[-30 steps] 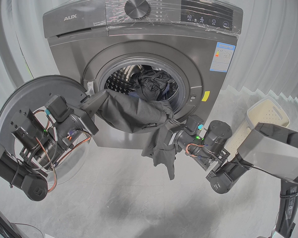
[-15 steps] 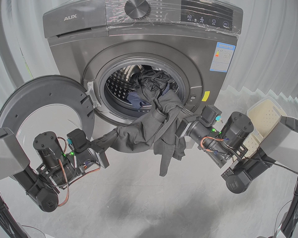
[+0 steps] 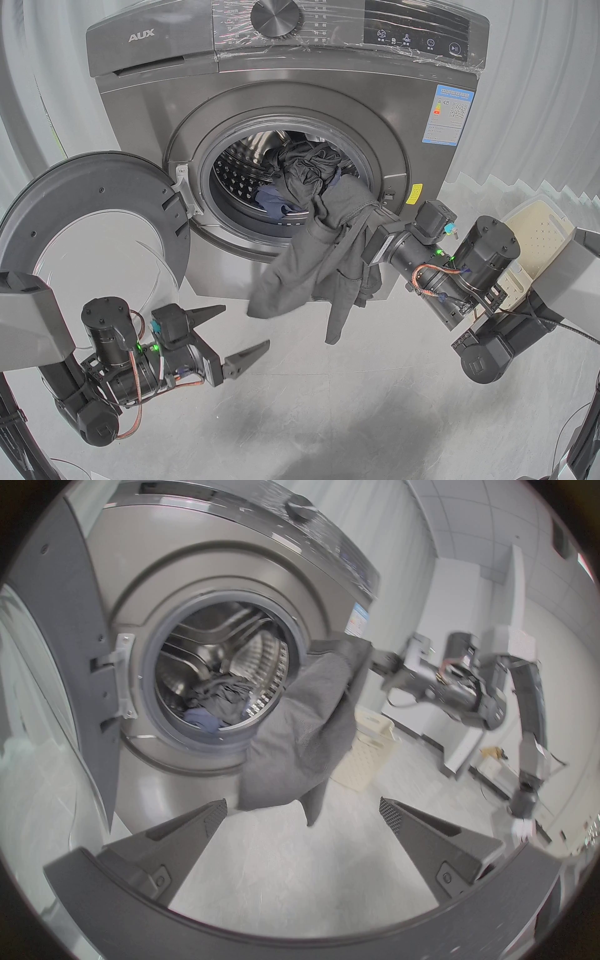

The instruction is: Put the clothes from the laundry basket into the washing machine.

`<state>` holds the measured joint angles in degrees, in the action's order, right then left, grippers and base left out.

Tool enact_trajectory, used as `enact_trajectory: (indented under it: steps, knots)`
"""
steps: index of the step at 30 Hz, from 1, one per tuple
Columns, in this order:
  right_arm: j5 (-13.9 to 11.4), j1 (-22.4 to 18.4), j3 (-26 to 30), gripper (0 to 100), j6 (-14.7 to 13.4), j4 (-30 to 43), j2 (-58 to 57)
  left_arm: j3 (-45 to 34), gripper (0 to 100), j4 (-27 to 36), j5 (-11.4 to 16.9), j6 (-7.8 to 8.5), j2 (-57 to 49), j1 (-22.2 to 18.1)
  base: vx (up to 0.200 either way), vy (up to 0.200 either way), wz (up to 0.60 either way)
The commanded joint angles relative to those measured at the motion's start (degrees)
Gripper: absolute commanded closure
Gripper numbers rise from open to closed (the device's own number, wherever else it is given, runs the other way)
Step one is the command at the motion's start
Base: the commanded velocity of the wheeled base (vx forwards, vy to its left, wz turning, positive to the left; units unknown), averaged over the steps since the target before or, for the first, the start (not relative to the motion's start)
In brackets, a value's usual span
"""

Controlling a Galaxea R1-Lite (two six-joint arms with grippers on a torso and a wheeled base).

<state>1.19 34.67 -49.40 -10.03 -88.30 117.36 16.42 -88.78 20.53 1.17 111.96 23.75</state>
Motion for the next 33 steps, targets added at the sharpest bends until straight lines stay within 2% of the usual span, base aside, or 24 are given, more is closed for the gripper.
enact_trajectory:
  steps: [1, 3, 8, 10, 14, 16, 20, 26, 33]
  knots:
    - [0.5, -1.2, -0.6, 100, 0.0, 0.0, -0.4, -5.3, 0, 0.0, 4.3, 5.69, 2.1, 0.2, 0.0, 0.0, 0.0]
    - [0.6, -1.2, -0.6, 100, 0.0, 0.0, -0.4, -5.7, 0, 0.0, 4.4, 6.65, 2.4, 0.2, 0.0, 0.0, 0.0]
    - [0.6, -0.3, -0.4, 100, 0.0, 0.0, -0.3, -5.4, 0, 0.0, 4.4, 6.65, 2.4, 0.5, 0.0, 0.0, 0.0]
    - [0.6, 0.9, -0.3, 100, 0.0, 0.0, -0.1, -2.7, 0, 0.0, 4.2, 6.04, 2.1, 0.9, 0.0, 0.0, 0.0]
    - [0.4, 2.0, -0.1, 100, 0.0, 0.0, 0.5, -1.1, 0, 0.0, 4.3, 6.65, 1.8, 1.7, 0.0, 0.0, 0.0]
    - [0.5, 2.5, -0.7, 100, 0.1, 0.1, 1.7, 1.7, 0, 0.0, 3.9, 5.77, 1.8, 3.2, 0.0, 0.0, 0.0]
    - [0.5, 4.4, -2.7, 100, 0.5, 0.1, 3.8, 6.3, 0, 0.0, 3.7, 5.51, 3.0, 4.6, 0.0, 0.0, 0.0]
    - [0.7, 8.3, -6.3, 100, 0.5, 0.1, 6.7, 12.3, 0, 0.0, -0.1, 3.31, 4.6, 7.1, 0.0, 0.0, 0.0]
    - [0.8, 9.9, -7.0, 100, 0.1, 0.0, 7.9, 16.3, 0, 0.1, -0.9, 3.05, 8.1, 7.1, 0.0, 0.0, 0.0]
